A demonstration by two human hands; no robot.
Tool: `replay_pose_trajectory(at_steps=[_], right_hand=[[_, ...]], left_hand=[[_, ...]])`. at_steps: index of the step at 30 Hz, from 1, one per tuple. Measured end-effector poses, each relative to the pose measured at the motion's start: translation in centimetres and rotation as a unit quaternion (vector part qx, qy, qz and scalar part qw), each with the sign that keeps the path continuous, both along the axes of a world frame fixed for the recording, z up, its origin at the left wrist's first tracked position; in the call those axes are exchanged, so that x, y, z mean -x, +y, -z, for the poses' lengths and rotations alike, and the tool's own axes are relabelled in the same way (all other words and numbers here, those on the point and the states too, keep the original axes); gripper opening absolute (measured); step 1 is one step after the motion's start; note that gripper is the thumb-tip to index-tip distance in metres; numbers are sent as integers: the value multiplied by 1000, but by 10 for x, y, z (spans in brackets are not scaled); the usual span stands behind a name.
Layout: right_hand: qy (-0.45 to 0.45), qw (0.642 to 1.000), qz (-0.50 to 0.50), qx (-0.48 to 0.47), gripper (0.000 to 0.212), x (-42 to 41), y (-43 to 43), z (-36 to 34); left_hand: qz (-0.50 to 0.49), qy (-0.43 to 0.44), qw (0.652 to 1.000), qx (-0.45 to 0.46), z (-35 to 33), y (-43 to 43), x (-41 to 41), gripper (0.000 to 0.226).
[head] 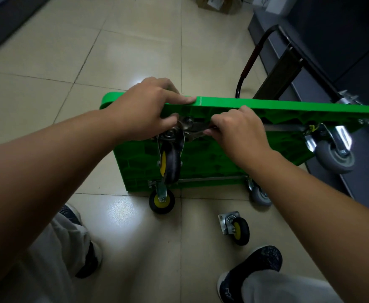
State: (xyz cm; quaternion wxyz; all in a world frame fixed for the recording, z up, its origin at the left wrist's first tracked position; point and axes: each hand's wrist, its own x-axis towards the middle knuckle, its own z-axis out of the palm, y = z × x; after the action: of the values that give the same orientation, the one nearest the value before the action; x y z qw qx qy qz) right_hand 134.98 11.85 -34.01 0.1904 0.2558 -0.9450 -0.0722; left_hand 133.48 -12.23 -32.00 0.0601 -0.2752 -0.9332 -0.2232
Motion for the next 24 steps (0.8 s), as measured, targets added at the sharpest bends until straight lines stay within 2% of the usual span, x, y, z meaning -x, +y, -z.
replay_pose_trajectory(at_steps=[5, 8, 10, 14, 17, 21, 23, 24], right_hand=[[14, 992, 57, 115, 30, -5, 9, 38], [-40, 964, 108, 241, 31, -12, 15, 71], [-91, 920, 141, 355, 30, -14, 13, 96], [-157, 798, 170, 557, 13, -27, -14, 133], [-159, 747, 185, 619, 10, -32, -28, 143], [-174, 711, 193, 653, 10, -30, -35, 144], [-203, 668, 200, 687, 13, -36, -48, 146], [-223, 633, 211, 711, 15, -41, -59, 148]], left_hand=[[-9, 0, 1000, 13, -1, 0, -2, 55], [-10, -3, 1000, 20, -1, 0, -2, 55], [-11, -3, 1000, 24, -2, 1, -3, 55], [-14, -6, 1000, 27, -3, 0, -4, 56], [-9, -5, 1000, 30, -3, -1, -6, 57], [-7, -8, 999, 39, -2, -2, -5, 59], [-6, -8, 999, 36, -3, -1, -5, 59], [-7, -9, 999, 35, -4, -1, -5, 59]])
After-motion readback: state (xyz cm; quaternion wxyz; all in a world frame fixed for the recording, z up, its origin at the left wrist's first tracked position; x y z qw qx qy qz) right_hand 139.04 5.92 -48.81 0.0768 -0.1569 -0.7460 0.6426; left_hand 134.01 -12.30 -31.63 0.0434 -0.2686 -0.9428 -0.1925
